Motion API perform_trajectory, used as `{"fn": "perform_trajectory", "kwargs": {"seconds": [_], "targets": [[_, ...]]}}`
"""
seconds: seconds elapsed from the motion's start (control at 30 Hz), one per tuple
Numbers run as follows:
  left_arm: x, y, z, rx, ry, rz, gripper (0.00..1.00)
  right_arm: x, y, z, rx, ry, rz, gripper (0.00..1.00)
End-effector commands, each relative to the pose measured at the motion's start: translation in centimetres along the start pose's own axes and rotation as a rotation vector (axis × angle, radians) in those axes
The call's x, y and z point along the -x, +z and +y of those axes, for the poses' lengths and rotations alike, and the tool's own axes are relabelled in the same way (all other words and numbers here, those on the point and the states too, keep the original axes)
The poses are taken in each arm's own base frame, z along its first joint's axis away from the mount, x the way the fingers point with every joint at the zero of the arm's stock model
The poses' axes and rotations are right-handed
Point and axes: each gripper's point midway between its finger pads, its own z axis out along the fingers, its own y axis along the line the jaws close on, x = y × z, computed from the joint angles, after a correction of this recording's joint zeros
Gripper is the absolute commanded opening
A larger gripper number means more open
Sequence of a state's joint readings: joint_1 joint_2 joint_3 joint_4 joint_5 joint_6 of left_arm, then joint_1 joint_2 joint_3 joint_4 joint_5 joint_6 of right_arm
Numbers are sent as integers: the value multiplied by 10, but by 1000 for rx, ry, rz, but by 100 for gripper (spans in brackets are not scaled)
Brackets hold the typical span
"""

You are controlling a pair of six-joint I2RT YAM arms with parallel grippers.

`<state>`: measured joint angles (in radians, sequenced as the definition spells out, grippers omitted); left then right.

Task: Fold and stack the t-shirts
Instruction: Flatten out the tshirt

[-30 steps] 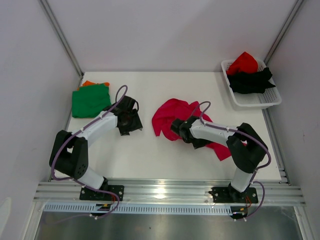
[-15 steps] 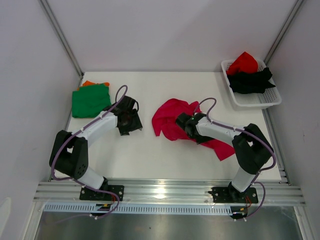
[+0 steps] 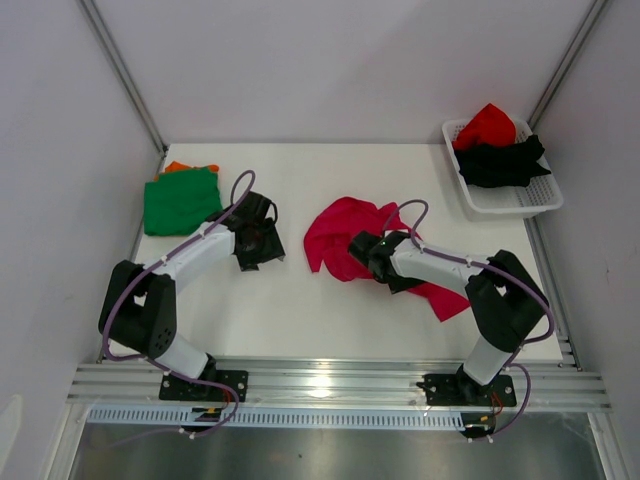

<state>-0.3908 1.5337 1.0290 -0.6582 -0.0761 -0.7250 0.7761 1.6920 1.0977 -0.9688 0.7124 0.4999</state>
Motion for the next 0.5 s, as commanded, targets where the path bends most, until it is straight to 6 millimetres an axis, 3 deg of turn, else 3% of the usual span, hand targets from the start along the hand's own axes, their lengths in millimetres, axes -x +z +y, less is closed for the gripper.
{"fn": "perform_trajectory", "kwargs": {"seconds": [0.0, 0.47], "targets": [[9, -8, -6, -12, 19, -37, 69, 2, -3, 0, 3, 2, -4, 59], [11, -12, 0, 14, 27, -52, 69, 12, 13, -5, -25, -10, 22, 55]]}}
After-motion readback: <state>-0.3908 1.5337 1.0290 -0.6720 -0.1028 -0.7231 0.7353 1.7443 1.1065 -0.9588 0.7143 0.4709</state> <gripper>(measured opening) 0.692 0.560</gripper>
